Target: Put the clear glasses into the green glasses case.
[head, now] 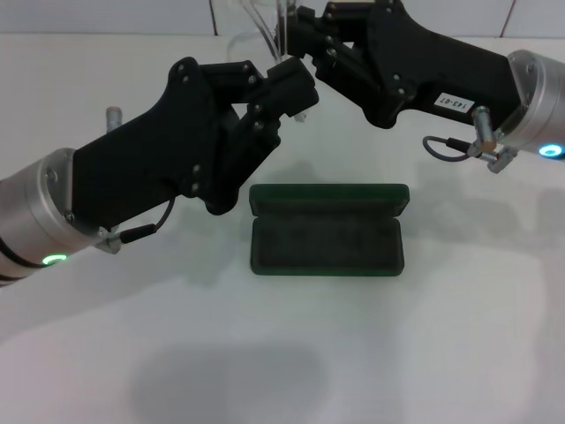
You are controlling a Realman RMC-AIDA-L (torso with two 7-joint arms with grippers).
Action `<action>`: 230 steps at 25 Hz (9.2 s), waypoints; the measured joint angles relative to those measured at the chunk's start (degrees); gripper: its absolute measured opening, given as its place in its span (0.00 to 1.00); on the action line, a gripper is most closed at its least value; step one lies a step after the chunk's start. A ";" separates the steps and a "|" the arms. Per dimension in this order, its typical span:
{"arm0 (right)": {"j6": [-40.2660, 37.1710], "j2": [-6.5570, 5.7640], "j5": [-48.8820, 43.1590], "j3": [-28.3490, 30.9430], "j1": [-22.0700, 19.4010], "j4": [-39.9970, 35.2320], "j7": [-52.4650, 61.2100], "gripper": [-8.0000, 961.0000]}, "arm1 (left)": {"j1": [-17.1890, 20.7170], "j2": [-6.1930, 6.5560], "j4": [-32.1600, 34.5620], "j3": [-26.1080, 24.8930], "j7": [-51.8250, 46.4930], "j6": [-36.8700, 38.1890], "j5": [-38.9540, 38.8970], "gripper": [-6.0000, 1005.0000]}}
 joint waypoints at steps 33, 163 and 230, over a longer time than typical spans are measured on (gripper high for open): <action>0.87 -0.03 -1.14 -2.46 0.18 0.09 -0.14 0.07 | -0.46 0.09 -0.07 0.00 0.05 -0.31 -1.05 0.07; 20.87 0.09 -95.48 -35.75 9.36 -63.47 98.28 0.07 | 15.05 9.80 6.54 -21.43 -7.26 -10.99 10.86 0.07; 24.40 0.09 -101.64 -39.57 9.11 -59.58 102.68 0.10 | 15.54 9.05 6.46 -21.53 -5.23 -11.73 12.50 0.10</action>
